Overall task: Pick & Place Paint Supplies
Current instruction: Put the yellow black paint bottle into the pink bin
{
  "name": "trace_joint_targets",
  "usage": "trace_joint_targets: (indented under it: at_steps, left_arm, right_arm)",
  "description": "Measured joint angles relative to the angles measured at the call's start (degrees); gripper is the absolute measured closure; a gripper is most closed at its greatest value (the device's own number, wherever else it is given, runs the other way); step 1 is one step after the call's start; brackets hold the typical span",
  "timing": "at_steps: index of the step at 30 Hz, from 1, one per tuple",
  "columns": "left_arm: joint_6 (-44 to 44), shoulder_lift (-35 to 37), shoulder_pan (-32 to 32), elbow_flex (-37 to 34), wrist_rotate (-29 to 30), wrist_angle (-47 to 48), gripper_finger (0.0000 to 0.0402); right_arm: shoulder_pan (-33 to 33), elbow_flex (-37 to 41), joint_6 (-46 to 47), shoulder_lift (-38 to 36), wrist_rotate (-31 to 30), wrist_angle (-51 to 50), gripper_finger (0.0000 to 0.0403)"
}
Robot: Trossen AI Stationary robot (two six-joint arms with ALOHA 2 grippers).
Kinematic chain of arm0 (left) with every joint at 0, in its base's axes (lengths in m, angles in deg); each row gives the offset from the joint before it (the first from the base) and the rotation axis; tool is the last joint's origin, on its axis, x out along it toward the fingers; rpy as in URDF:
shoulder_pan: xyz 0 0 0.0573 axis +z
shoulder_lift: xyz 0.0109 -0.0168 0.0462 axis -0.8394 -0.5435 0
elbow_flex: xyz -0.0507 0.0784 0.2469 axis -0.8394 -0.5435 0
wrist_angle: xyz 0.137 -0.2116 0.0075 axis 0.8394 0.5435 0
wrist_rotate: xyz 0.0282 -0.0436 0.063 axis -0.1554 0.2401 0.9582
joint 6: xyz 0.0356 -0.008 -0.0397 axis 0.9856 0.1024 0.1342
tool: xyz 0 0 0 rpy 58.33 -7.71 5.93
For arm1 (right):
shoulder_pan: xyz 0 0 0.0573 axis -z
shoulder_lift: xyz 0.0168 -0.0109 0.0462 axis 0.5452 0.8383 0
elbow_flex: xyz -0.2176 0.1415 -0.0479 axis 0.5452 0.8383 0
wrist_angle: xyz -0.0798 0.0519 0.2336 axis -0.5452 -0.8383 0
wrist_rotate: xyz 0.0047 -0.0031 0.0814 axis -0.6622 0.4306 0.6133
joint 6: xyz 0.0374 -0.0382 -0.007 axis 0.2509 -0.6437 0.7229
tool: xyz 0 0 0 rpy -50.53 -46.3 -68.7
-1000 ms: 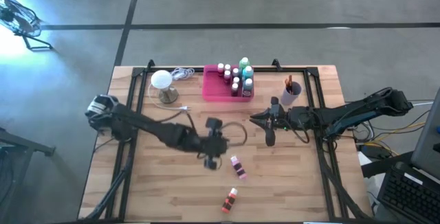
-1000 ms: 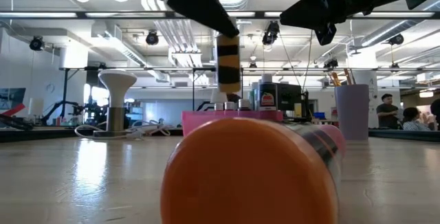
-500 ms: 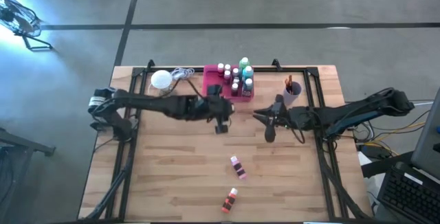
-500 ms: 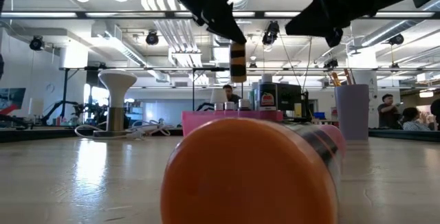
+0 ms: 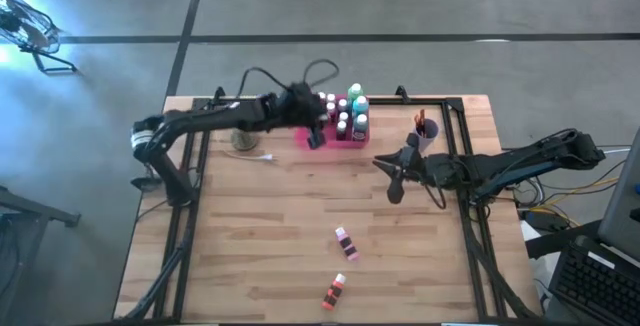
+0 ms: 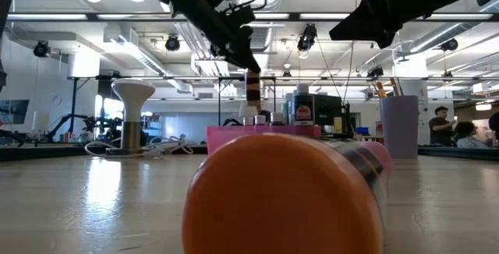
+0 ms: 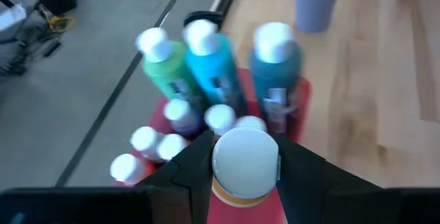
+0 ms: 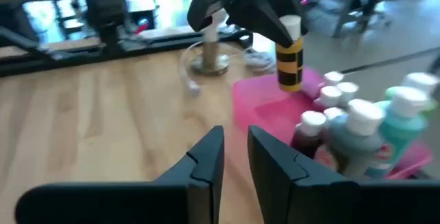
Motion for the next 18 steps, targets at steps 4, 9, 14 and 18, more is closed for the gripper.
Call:
trace_joint_targets:
  at_steps: [4,9,14,18]
  left_arm:
    - [-0.18,-0.36,6.16,-0.13,-7.41,-2.7,0.0264]
    - [-1.85,-1.89,12.61,-0.18,-11.9,-3.57,0.0264]
    - [-2.82,-4.34,17.16,-0.19,-14.6,-3.66,0.0264]
    - [-2.84,-6.85,19.51,-0.22,-15.16,-3.59,0.0264]
  right_arm:
    - [0.08,-0.02,-1.15,0.02,-6.34,0.71,0.0328]
    - [1.86,-0.65,-1.17,-0.42,-11.04,0.8,0.031]
    - [5.8,-1.31,-1.15,-0.49,-11.12,0.87,0.0295]
    - [9.79,-1.31,-1.62,-0.42,-11.12,0.38,0.0285]
